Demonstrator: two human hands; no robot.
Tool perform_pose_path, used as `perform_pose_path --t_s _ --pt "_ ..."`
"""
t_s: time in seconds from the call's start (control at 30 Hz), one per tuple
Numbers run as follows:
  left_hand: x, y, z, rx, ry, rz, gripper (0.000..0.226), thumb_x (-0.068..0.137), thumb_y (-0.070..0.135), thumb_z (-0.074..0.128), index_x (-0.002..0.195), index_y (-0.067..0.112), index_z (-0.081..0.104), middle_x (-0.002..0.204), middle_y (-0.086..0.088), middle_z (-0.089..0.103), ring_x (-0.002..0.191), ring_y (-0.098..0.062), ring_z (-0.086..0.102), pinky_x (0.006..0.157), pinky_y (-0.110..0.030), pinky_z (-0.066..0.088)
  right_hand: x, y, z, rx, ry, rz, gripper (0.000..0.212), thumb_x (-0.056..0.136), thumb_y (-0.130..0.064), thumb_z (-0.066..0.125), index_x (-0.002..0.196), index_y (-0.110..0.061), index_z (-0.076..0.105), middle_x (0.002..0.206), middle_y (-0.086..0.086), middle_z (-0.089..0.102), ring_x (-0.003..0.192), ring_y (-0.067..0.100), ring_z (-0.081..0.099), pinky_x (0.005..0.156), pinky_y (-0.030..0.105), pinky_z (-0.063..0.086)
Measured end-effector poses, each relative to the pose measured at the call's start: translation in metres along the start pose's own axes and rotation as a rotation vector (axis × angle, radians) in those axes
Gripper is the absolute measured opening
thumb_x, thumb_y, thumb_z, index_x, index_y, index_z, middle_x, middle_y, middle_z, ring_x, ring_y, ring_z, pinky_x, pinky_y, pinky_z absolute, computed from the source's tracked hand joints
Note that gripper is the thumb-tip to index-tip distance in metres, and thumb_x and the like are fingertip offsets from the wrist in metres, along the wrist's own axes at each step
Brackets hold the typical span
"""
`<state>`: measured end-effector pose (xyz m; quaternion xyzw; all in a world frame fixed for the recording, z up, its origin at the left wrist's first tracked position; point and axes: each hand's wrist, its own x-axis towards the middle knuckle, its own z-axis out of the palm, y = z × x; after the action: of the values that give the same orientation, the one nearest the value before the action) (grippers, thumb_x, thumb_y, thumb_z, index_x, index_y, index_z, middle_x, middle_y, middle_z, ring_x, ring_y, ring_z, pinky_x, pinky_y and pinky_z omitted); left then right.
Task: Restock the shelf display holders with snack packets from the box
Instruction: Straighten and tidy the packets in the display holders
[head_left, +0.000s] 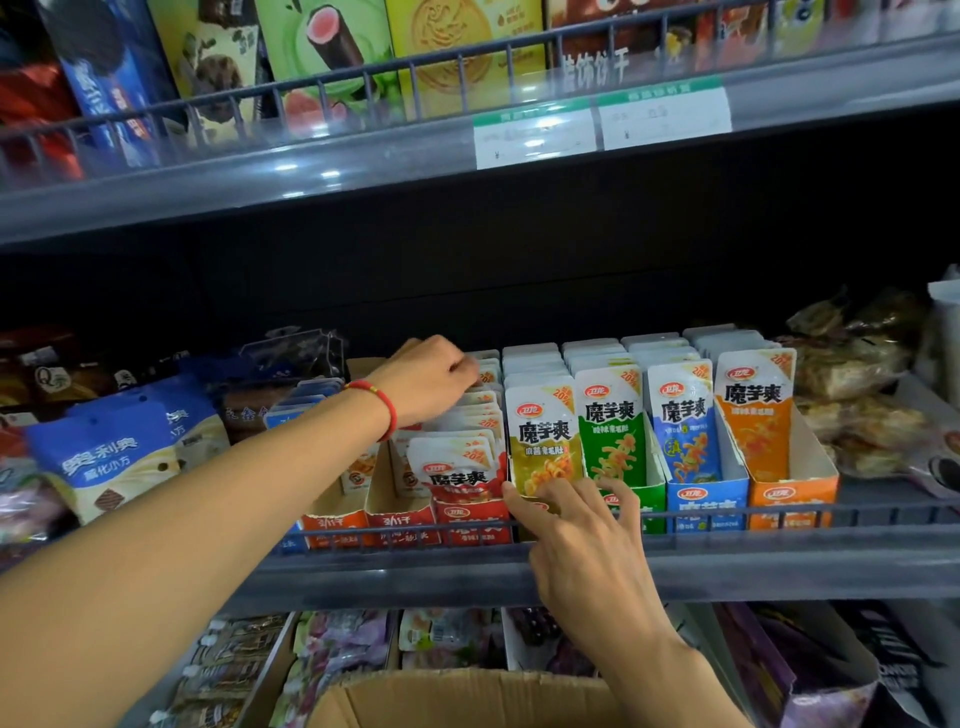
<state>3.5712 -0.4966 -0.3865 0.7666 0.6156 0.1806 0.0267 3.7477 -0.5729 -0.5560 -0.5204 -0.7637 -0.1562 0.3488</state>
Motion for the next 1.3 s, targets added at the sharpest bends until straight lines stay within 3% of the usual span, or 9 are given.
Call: perform_pose_path --t_s 0.07,0.17,0.47,0.73,1.03,1.1,1.17,1.23,1.3 --pt "0.013 -0.001 -0.008 0.063 -0.037 0.036 0.025 0.104 0.024 0.054 0.107 0.021 0.078 0.085 0.004 0.074 0.063 0.001 0.06 0.065 -0.018 0.055 0.0 0.0 0.0 0.006 -0.003 -0.004 0.065 0.065 -0.015 0.086 0.125 -0.032 0.069 0.104 -0.002 0.068 0.099 0.025 0.065 0.095 0.057 0.047" --pt "0.026 -0.008 -0.018 0.156 -0.103 0.096 0.017 0.093 0.014 0.073 0.105 0.023 0.08 0.106 0.007 0.075 0.093 -0.003 0.065 0.094 -0.023 0.054 0.0 0.0 0.0 0.015 -0.002 -0.004 0.069 0.059 -0.014 0.086 0.123 -0.033 0.068 0.101 -0.004 0.067 0.097 0.023 0.065 0.095 0.057 0.047" --pt "0.03 -0.02 -0.015 0.201 -0.093 0.122 0.009 0.092 0.012 0.071 0.093 0.017 0.078 0.089 0.011 0.072 0.079 0.001 0.061 0.065 -0.006 0.04 -0.001 0.003 0.005 0.027 -0.004 -0.006 0.073 0.052 -0.014 0.082 0.121 -0.036 0.071 0.101 -0.006 0.066 0.097 0.023 0.065 0.098 0.051 0.035" --pt "0.012 -0.03 -0.005 0.058 0.079 0.043 0.013 0.097 0.012 0.061 0.089 0.02 0.065 0.085 0.002 0.067 0.082 -0.016 0.064 0.074 -0.033 0.054 -0.001 0.002 0.004 0.025 -0.029 0.006 0.075 0.052 -0.013 0.086 0.122 -0.036 0.07 0.102 -0.006 0.067 0.096 0.022 0.066 0.097 0.053 0.036" --pt "0.0 -0.02 -0.005 -0.03 0.12 0.046 0.017 0.102 0.027 0.057 0.11 0.023 0.072 0.106 0.004 0.07 0.102 -0.016 0.064 0.088 -0.033 0.051 -0.002 0.002 0.006 0.029 -0.012 0.008 0.074 0.053 -0.013 0.085 0.122 -0.035 0.069 0.103 -0.005 0.066 0.096 0.023 0.066 0.098 0.053 0.036" --pt "-0.01 -0.013 -0.005 0.0 0.157 0.087 0.033 0.105 0.035 0.048 0.134 0.025 0.061 0.136 0.002 0.061 0.13 -0.02 0.053 0.109 -0.037 0.044 -0.002 0.002 0.006 0.025 -0.012 0.008 0.074 0.052 -0.013 0.085 0.121 -0.034 0.07 0.103 -0.005 0.067 0.096 0.024 0.066 0.098 0.053 0.034" --pt "-0.022 -0.006 -0.003 0.01 -0.051 0.145 0.056 0.106 0.05 0.039 0.157 0.031 0.032 0.164 0.01 0.029 0.152 -0.013 0.023 0.123 -0.035 0.02 -0.002 0.002 0.005 0.026 -0.015 0.005 0.073 0.053 -0.014 0.085 0.122 -0.034 0.069 0.104 -0.004 0.067 0.097 0.024 0.066 0.098 0.053 0.035" --pt "-0.031 -0.004 0.003 0.052 -0.284 0.143 0.074 0.101 0.064 0.033 0.162 0.032 0.006 0.169 0.015 0.0 0.155 -0.006 -0.001 0.123 -0.03 0.002 -0.003 0.002 0.005 0.022 -0.029 -0.002 0.072 0.056 -0.016 0.083 0.123 -0.035 0.067 0.105 -0.005 0.066 0.099 0.023 0.066 0.099 0.054 0.037" --pt "-0.032 -0.008 0.008 0.065 -0.323 0.129 0.079 0.099 0.068 0.029 0.162 0.031 -0.001 0.169 0.012 -0.009 0.154 -0.006 -0.009 0.123 -0.03 -0.004 -0.004 0.002 0.005 0.023 -0.026 -0.006 0.071 0.058 -0.017 0.081 0.125 -0.035 0.065 0.106 -0.005 0.065 0.1 0.023 0.065 0.1 0.054 0.038"
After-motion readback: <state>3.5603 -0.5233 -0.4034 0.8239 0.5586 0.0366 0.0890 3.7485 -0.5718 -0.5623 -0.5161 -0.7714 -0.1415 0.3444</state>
